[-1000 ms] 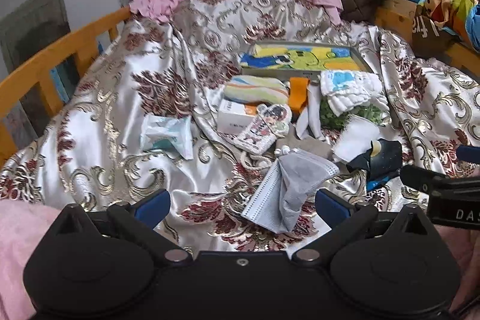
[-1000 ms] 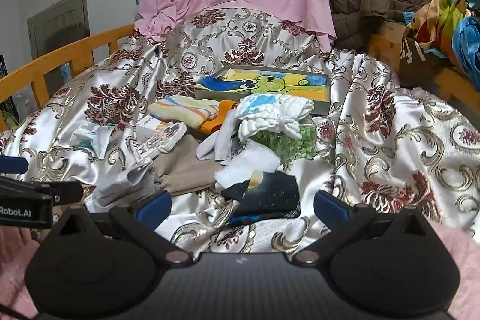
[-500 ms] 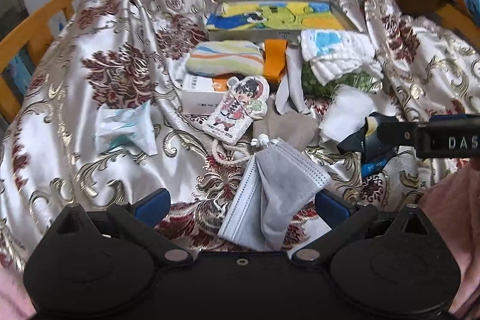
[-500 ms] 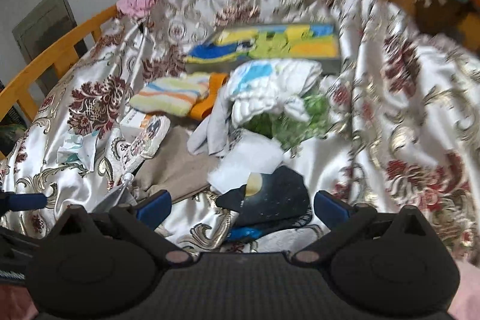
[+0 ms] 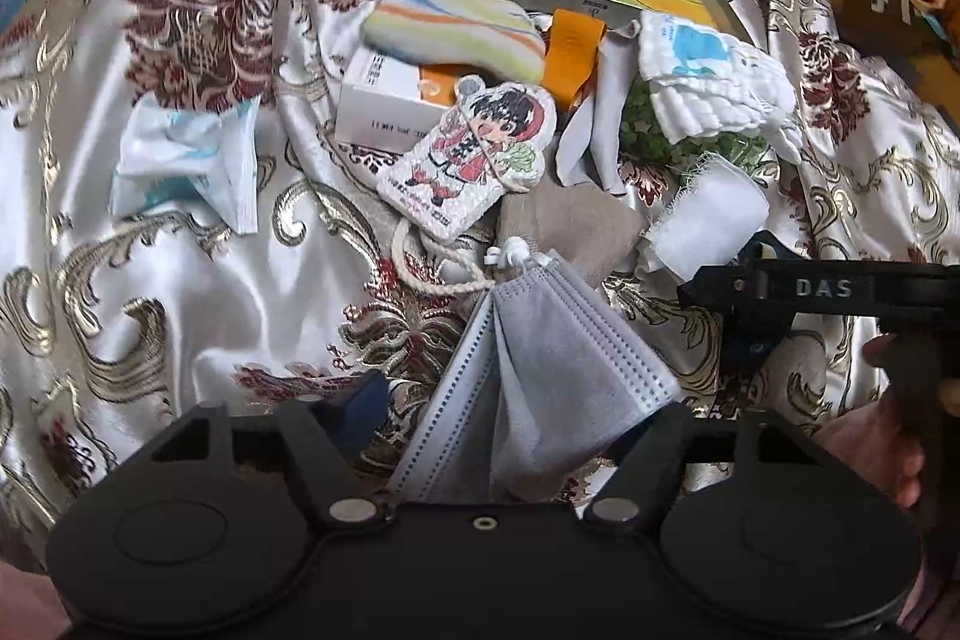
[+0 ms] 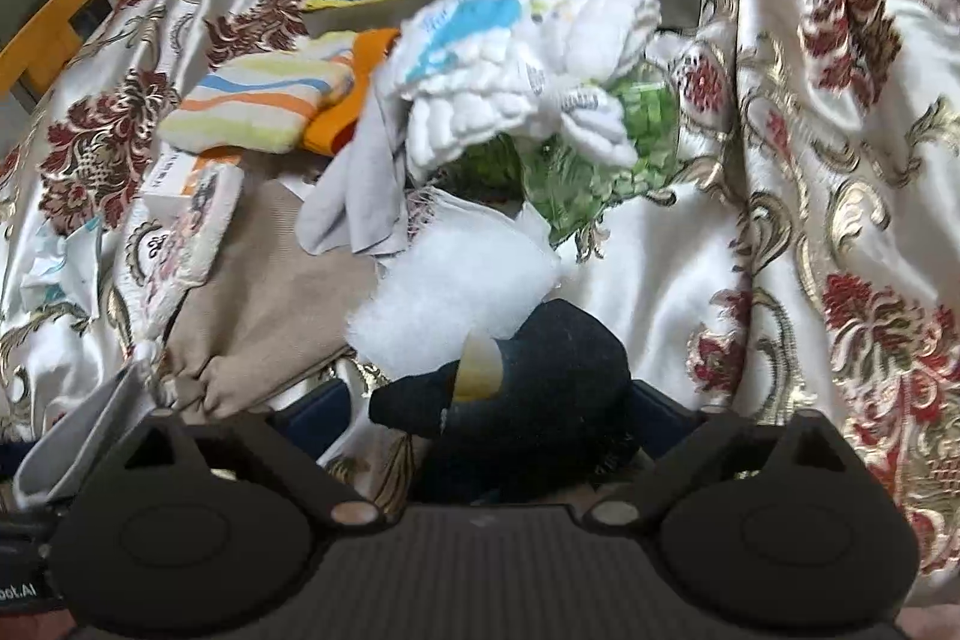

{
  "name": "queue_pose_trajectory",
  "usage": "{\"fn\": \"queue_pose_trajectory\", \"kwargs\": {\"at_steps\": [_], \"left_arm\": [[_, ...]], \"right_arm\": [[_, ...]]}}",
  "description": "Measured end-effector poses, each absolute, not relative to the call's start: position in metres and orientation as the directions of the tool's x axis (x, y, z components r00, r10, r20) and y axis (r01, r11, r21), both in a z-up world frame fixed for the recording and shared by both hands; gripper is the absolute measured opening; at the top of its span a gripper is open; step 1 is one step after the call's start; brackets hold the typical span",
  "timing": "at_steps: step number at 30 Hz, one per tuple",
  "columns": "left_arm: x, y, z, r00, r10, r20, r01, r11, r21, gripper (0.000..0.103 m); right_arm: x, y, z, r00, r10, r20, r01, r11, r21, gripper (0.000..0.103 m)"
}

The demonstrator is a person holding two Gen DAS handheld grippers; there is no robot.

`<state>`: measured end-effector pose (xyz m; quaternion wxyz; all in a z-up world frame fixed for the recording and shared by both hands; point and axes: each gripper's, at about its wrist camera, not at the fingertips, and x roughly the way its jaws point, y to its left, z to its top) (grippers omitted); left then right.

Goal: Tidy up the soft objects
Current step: 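Grasp the grey face mask with the left tool while the right tool grasps the black cloth, then carry the mask and black cloth into the painted tray and open both tools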

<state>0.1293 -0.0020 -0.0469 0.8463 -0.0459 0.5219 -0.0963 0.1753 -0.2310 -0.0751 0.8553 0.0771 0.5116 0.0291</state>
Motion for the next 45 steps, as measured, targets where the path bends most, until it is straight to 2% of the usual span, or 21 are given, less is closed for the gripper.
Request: {"fn": "queue_pose_trajectory", "kwargs": {"at_steps": [1,2,3,5,8,10,16,20,26,35,45], "left_arm": [[0.13,-0.002,-0.048,0.434,-0.214,-0.875,0.11,0.977,-0.184,0.057],[0.13,-0.001,-0.049,0.429,-0.218,-0.877,0.104,0.976,-0.192,0.053],[0.131,0.0,-0.05,0.425,-0.228,-0.876,0.101,0.974,-0.204,0.052],[0.128,0.0,-0.047,0.437,-0.247,-0.865,0.106,0.969,-0.224,0.048],[0.124,0.0,-0.041,0.462,-0.267,-0.846,0.119,0.964,-0.239,0.037],[0.121,0.001,-0.039,0.474,-0.289,-0.832,0.128,0.957,-0.26,0.029],[0.114,0.0,-0.033,0.501,-0.329,-0.8,0.158,0.944,-0.29,0.022],[0.108,0.001,-0.028,0.519,-0.368,-0.772,0.182,0.929,-0.321,0.02],[0.101,0.005,-0.018,0.562,-0.425,-0.71,0.21,0.903,-0.375,0.02],[0.115,0.008,0.011,0.653,-0.439,-0.617,0.226,0.891,-0.394,0.02],[0.225,-0.018,0.045,0.727,-0.407,-0.552,0.26,0.908,-0.328,0.02]], "right_arm": [[0.178,-0.232,-0.079,0.462,0.132,-0.877,0.04,0.985,0.169,0.091],[0.179,-0.233,-0.081,0.451,0.139,-0.881,0.046,0.983,0.178,0.086],[0.181,-0.234,-0.083,0.439,0.152,-0.885,0.05,0.98,0.193,0.084],[0.182,-0.239,-0.088,0.415,0.179,-0.892,0.065,0.972,0.225,0.071],[0.182,-0.247,-0.092,0.404,0.212,-0.89,0.085,0.96,0.267,0.054],[0.18,-0.25,-0.092,0.395,0.24,-0.887,0.091,0.95,0.297,0.049],[0.171,-0.244,-0.086,0.368,0.282,-0.886,0.041,0.947,0.318,0.029],[0.164,-0.244,-0.075,0.394,0.298,-0.87,0.016,0.944,0.33,0.022],[0.143,-0.24,-0.051,0.492,0.361,-0.792,-0.09,0.926,0.366,0.014],[0.124,-0.233,-0.008,0.66,0.434,-0.613,-0.253,0.897,0.363,0.013],[0.203,-0.242,0.029,0.756,0.43,-0.495,-0.28,0.894,0.35,0.013]]}}
